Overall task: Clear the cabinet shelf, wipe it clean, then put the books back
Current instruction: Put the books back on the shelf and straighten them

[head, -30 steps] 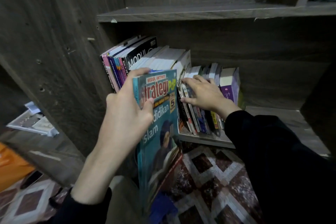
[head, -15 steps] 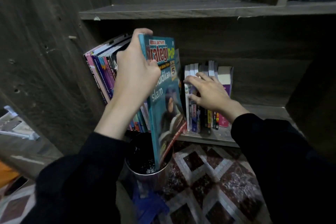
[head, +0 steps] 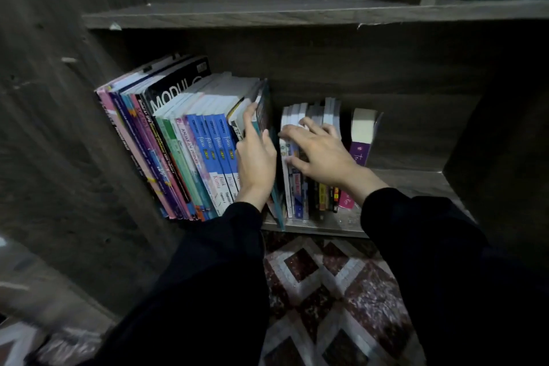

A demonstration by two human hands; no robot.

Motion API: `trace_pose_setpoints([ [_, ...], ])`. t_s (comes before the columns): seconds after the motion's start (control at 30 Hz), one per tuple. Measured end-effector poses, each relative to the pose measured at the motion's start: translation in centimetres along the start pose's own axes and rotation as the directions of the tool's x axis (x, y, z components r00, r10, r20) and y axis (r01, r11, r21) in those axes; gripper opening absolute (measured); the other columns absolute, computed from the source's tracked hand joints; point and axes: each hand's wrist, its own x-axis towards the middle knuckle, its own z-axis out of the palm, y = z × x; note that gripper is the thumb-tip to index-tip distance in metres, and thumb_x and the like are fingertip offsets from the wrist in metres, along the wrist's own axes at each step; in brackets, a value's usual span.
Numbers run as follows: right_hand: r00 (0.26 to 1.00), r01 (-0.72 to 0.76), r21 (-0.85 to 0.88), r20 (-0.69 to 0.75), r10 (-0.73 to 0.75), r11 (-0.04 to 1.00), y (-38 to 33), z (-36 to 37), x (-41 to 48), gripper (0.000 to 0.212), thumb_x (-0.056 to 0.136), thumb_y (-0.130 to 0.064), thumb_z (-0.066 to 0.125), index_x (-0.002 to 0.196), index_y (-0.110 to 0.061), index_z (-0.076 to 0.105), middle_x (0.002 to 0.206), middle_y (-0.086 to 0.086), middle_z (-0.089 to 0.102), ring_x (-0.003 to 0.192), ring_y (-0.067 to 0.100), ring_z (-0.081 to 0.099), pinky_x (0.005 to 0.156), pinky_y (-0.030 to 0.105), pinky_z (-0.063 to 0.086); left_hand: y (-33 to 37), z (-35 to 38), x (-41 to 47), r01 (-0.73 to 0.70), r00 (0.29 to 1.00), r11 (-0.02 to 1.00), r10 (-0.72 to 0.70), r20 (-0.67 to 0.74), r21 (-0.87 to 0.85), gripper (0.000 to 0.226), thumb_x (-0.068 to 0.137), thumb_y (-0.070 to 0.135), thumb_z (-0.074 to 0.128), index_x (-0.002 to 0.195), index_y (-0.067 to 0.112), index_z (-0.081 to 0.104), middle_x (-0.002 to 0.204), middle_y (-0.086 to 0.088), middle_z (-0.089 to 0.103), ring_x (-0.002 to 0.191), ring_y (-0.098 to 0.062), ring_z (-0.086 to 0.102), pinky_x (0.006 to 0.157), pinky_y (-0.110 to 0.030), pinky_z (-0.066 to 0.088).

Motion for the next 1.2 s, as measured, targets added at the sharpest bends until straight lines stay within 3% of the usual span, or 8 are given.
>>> trace_pose_setpoints([
  [0.23, 0.999, -0.005, 0.012, 0.041, 0.005, 1.000, -2.0, 1.7, 2.5, 0.043, 0.095, -0.031, 0.049, 0.136, -0.024, 0.039, 0.146, -0.004, 0.041, 0.144, 0.020, 0.020, 0.105, 0.040, 0.018, -0.3, -2.0, -1.2, 0.065, 0.995, 0.990, -0.074, 0.072, 0.126, 0.058, 0.097, 0.033, 0.049, 0.147, 0.026, 0.020, 0.065, 0.004, 0.055, 0.055, -0.021, 0.056, 0.052, -0.034, 0.043],
  [0.37, 1.000, -0.007, 0.082, 0.027, 0.005, 0.997, -2.4, 1.7, 2.6, 0.046, 0.093, -0.032, 0.053, 0.136, -0.027, 0.041, 0.148, -0.003, 0.039, 0.144, 0.020, 0.019, 0.109, 0.040, 0.016, -3.1, -2.3, -6.0, 0.140, 0.990, 0.987, -0.141, 0.011, 0.074, 0.061, 0.089, 0.030, 0.065, 0.138, 0.013, 0.033, 0.114, -0.010, 0.055, 0.098, -0.024, 0.058, 0.086, -0.039, 0.048],
  [0.43, 0.984, -0.014, 0.141, -0.173, 0.039, 0.990, -2.2, 1.9, 1.2, 0.048, 0.094, -0.035, 0.053, 0.139, -0.024, 0.042, 0.151, 0.002, 0.036, 0.144, 0.023, 0.020, 0.114, 0.042, 0.016, -4.3, -1.4, -6.7, 0.219, 0.966, 0.972, -0.228, 0.122, 0.080, 0.069, 0.091, 0.029, 0.062, 0.146, 0.013, 0.023, 0.137, -0.013, 0.046, 0.121, -0.026, 0.048, 0.099, -0.036, 0.040],
  [0.53, 0.670, -0.206, 0.364, -0.624, 0.402, 0.908, -0.9, 2.9, -2.4, 0.053, 0.093, -0.040, 0.052, 0.140, -0.019, 0.042, 0.150, 0.009, 0.036, 0.141, 0.025, 0.025, 0.113, 0.041, 0.017, -4.8, -0.1, -6.0, 0.295, 0.926, 0.952, -0.305, 0.224, 0.077, 0.071, 0.097, 0.023, 0.053, 0.152, 0.016, 0.008, 0.134, -0.014, 0.052, 0.112, -0.026, 0.056, 0.086, -0.027, 0.041],
  [0.63, 0.300, -0.473, 0.699, -0.445, 0.844, 0.536, 2.0, 4.5, -4.7, 0.058, 0.096, -0.053, 0.037, 0.146, -0.024, 0.032, 0.153, 0.009, 0.030, 0.140, 0.027, 0.025, 0.113, 0.049, 0.018, -4.4, 1.1, -5.2, 0.366, 0.894, 0.925, -0.381, 0.237, 0.106, 0.078, 0.096, 0.013, 0.052, 0.152, 0.013, -0.002, 0.096, -0.007, 0.059, 0.065, -0.013, 0.054, 0.059, -0.026, 0.042],
  [0.77, 0.432, -0.405, 0.911, 0.269, 0.861, -0.082, 6.1, 8.3, -5.5, 0.118, 0.055, -0.101, 0.027, 0.146, -0.026, 0.035, 0.149, 0.004, 0.041, 0.137, 0.026, 0.038, 0.114, 0.052, 0.026, -4.9, 1.9, -4.8, 0.404, 0.882, 0.905, -0.424, 0.206, 0.133, 0.087, 0.091, 0.006, 0.057, 0.152, 0.015, -0.005, 0.077, -0.001, 0.053, 0.059, -0.013, 0.051, 0.062, -0.034, 0.047],
  [0.9, 0.587, -0.515, 0.853, 0.278, 0.761, 0.086, 5.4, 8.9, -4.7, 0.109, 0.061, -0.098, 0.020, 0.149, -0.034, 0.027, 0.150, 0.004, 0.039, 0.133, 0.027, 0.042, 0.112, 0.054, 0.027, -5.9, 1.8, -4.7, 0.354, 0.917, 0.928, -0.369, 0.150, 0.116, 0.083, 0.089, 0.001, 0.055, 0.152, 0.019, 0.004, 0.080, -0.010, 0.060, 0.069, -0.026, 0.061, 0.066, -0.043, 0.054],
  [1.2, 0.695, -0.529, 0.811, 0.246, 0.676, 0.249, 3.3, 8.9, -3.9, 0.081, 0.078, -0.082, 0.020, 0.149, -0.047, 0.000, 0.159, -0.013, 0.004, 0.146, 0.022, 0.012, 0.113, 0.065, 0.005, -6.5, 1.3, -4.5, 0.292, 0.948, 0.951, -0.302, 0.101, 0.103, 0.081, 0.092, 0.003, 0.055, 0.153, 0.026, 0.007, 0.069, -0.012, 0.057, 0.054, -0.024, 0.053, 0.056, -0.041, 0.049],
])
